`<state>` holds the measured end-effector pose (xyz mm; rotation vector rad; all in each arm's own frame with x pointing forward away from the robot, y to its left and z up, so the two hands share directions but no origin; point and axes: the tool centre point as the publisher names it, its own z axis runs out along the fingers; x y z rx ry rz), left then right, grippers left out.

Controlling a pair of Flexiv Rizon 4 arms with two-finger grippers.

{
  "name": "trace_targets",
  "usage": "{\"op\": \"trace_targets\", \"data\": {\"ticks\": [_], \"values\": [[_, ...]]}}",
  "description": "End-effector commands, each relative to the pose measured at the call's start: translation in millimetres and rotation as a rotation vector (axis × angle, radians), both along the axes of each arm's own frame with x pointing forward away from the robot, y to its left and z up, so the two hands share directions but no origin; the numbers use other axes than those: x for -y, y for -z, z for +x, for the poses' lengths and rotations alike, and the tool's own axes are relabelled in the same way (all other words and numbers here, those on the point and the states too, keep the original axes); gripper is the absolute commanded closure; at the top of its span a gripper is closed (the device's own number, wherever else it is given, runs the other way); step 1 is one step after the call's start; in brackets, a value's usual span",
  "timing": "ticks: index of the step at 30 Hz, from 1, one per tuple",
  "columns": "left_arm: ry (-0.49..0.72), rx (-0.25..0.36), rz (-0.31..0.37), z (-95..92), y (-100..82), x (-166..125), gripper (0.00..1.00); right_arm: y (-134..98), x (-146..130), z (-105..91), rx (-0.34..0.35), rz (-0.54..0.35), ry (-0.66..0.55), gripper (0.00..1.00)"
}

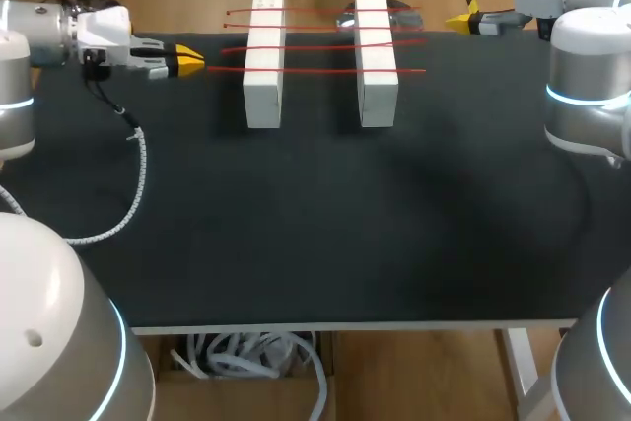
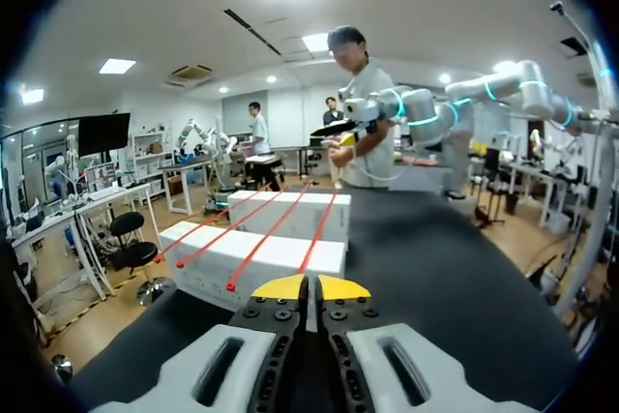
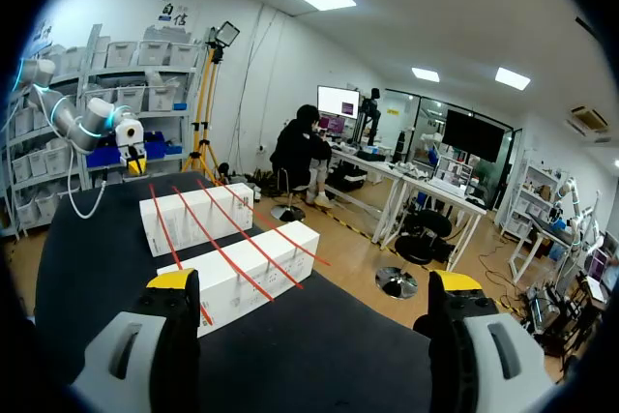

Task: Grab the tape and strap the tape.

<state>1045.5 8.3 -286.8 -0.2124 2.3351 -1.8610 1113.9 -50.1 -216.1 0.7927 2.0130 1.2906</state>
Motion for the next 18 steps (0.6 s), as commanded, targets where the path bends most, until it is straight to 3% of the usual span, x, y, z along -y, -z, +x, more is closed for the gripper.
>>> {"op": "trace_targets", "data": {"ticks": [1,4,6,8,11,18], "values": [[0.018,0.003,-0.004,3.3,3.6,1,0.78,0,0,-0.1,0.0,0.0,0.0,0.0],[0.024,0.008,-0.01,4.1,3.7,3,0.72,0,0,-0.1,0.0,0.0,0.0,0.0],[0.025,0.009,-0.013,4.4,3.7,4,0.84,0,0,-0.1,0.0,0.0,0.0,0.0],[0.029,0.009,-0.015,4.4,4.2,5,0.77,0,0,-0.1,0.0,0.0,0.0,0.0],[0.04,0.009,-0.016,3.5,5.9,7,0.78,0,0,-0.1,0.0,0.0,0.0,0.0],[0.058,0.008,-0.022,2.4,9.0,12,0.69,0,0,-0.1,0.0,0.0,0.0,0.0]]}}
